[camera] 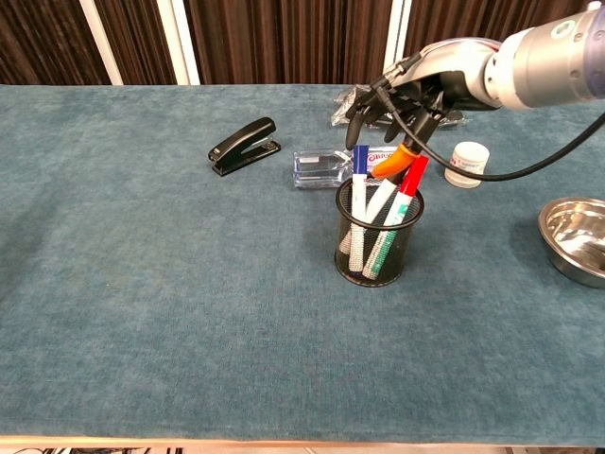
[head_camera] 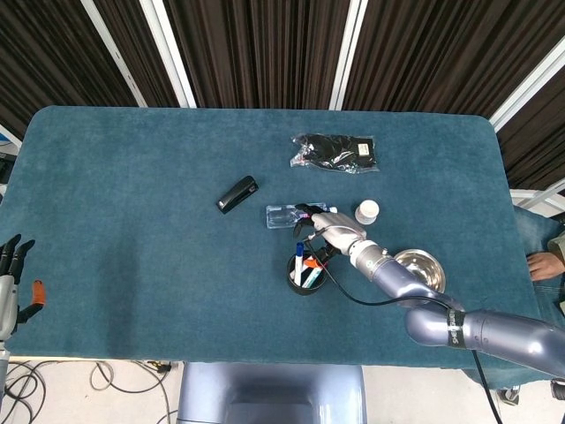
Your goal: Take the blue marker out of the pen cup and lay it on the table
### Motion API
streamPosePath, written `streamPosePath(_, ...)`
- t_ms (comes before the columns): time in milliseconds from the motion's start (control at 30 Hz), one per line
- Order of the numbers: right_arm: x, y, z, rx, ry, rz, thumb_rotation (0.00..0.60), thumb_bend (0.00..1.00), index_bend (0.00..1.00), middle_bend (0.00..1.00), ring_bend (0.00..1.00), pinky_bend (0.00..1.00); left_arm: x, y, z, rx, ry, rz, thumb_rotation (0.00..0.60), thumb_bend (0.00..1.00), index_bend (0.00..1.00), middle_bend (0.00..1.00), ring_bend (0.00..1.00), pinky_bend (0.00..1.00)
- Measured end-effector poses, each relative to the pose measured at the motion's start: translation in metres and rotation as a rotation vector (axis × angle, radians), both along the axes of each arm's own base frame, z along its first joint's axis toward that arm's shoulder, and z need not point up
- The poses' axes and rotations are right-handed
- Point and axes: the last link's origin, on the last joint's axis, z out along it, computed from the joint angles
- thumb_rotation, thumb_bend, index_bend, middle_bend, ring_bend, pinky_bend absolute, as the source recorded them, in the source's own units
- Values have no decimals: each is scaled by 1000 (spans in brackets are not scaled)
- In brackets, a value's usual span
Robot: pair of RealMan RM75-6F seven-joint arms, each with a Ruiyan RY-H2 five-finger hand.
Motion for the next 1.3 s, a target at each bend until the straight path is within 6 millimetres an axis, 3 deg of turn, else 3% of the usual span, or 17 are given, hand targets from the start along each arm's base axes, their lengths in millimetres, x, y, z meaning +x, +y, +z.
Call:
streamPosePath(700, 11, 2, -15, 9, 29, -13, 600, 339, 491, 0, 0, 157, 0, 0, 1, 1, -10, 8, 600, 560, 97, 0, 0, 0)
streamPosePath(1300, 8, 0, -13, 9, 40, -19, 600, 384, 519, 0, 0, 158, -1, 0, 1, -5, -12, 25, 600, 560, 97, 0, 0, 0)
